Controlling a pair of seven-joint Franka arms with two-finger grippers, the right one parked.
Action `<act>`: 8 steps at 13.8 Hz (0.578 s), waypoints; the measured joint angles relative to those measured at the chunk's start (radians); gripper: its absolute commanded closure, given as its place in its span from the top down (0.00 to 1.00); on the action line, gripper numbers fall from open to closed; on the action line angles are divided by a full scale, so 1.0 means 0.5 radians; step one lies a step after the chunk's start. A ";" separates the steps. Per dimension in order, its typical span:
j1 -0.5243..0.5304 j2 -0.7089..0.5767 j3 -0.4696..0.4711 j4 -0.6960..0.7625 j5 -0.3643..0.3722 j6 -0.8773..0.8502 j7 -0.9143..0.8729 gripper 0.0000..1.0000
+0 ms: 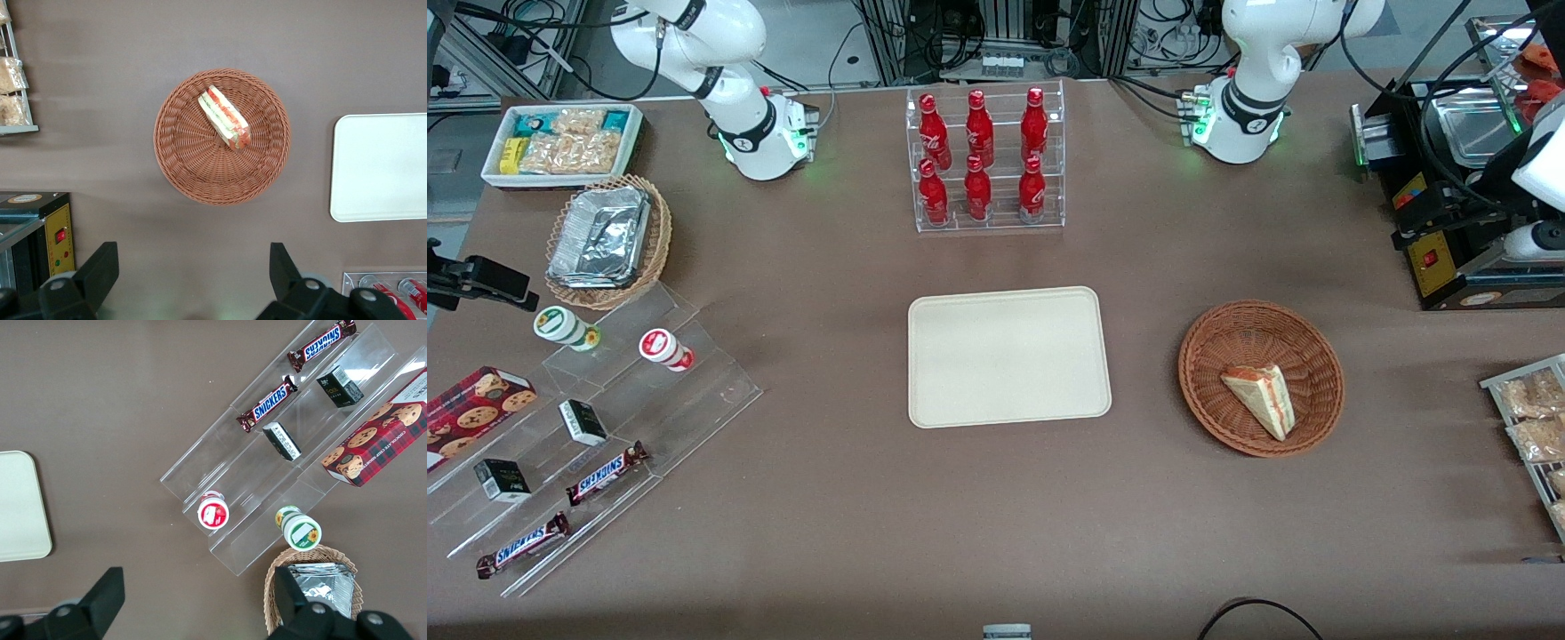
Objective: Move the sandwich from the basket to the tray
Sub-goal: 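Move the left gripper down over the wrapped sandwich in the wicker basket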
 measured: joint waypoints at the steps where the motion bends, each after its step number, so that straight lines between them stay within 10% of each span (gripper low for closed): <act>1: 0.000 0.000 0.000 0.000 0.000 0.000 0.000 1.00; 8: -0.003 0.163 -0.062 -0.176 0.060 0.341 -0.156 1.00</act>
